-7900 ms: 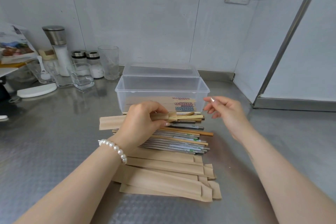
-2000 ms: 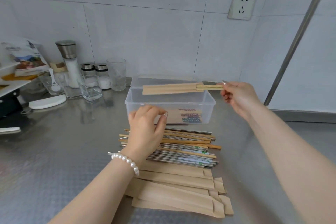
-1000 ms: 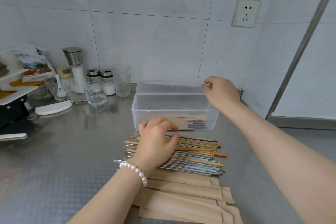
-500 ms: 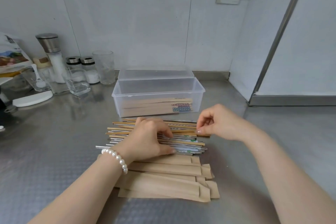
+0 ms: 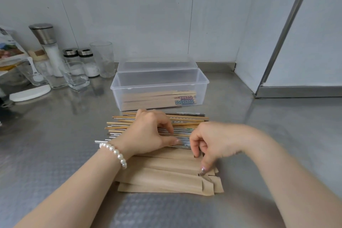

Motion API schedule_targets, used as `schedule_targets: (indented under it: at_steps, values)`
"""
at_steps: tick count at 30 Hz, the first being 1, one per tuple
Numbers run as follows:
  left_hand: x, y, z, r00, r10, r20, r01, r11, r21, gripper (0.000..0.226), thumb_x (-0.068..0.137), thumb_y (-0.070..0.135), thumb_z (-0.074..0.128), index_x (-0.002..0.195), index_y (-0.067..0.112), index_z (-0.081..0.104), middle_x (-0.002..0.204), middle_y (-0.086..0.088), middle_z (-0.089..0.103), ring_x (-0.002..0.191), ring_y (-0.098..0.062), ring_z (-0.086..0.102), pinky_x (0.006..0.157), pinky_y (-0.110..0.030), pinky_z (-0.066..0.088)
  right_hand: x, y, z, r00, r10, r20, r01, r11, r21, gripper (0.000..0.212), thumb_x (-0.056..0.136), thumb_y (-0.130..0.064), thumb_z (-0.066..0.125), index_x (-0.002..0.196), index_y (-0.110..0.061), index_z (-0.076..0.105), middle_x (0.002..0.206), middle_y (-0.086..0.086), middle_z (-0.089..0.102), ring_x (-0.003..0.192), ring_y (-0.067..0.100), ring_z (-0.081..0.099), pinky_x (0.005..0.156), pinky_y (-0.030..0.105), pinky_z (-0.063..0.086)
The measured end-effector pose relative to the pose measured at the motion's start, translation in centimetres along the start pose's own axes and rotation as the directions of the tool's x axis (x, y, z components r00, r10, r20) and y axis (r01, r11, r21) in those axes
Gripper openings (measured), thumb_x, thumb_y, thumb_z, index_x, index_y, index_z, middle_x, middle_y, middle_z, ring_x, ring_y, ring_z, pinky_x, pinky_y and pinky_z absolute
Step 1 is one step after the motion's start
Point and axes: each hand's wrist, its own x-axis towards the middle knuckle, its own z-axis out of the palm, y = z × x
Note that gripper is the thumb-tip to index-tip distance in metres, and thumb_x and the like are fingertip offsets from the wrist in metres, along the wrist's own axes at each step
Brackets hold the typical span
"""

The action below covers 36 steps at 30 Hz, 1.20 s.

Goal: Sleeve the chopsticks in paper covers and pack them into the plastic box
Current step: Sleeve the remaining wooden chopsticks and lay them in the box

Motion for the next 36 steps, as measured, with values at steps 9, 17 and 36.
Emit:
schedule_targets:
  at_steps: [9, 17, 36]
  values:
    - [-0.3, 1.5, -0.2, 0.968, 0.048, 0.247, -0.048, 0.999, -0.005, 0.048, 0.042, 0.06, 0.08, 0.072, 0.025, 0.068, 0.074, 0.012, 0.062, 0.073, -0.003, 0.054, 0.077, -0.027, 0.039, 0.6, 0.3, 0.1, 0.999, 0.047, -0.008, -0.047, 0.999, -0.01, 0.025, 0.067, -0.023, 0.082, 0.06, -0.023, 0.058, 0.038, -0.021, 0.051, 0.041, -0.007, 0.045, 0.05, 0.016, 0.037]
    - [-0.4, 2.0, -0.6, 0.947, -0.026, 0.319, 0.008, 0.998, 0.059, 0.043, 0.049, 0.047, 0.084, 0.081, 0.024, 0.068, 0.073, 0.018, 0.055, 0.073, 0.001, 0.049, 0.075, -0.021, 0.033, 1.1, 0.7, 0.1, 0.992, 0.04, -0.121, -0.031, 0.997, 0.072, 0.023, 0.068, -0.015, 0.081, 0.073, -0.024, 0.06, 0.052, -0.009, 0.051, 0.051, 0.006, 0.045, 0.058, 0.024, 0.04]
    - [-0.7, 2.0, -1.5, 0.993, -0.021, 0.113, 0.03, 0.997, -0.078, 0.007, 0.066, 0.013, 0.07, 0.065, 0.019, 0.072, 0.061, 0.007, 0.068, 0.058, -0.007, 0.059, 0.06, -0.014, 0.045, 1.0, 1.2, -0.5, 0.95, -0.023, -0.312, 0.102, 0.965, 0.241, 0.013, 0.076, -0.019, 0.075, 0.072, -0.026, 0.065, 0.057, -0.006, 0.051, 0.053, 0.007, 0.043, 0.056, 0.023, 0.036]
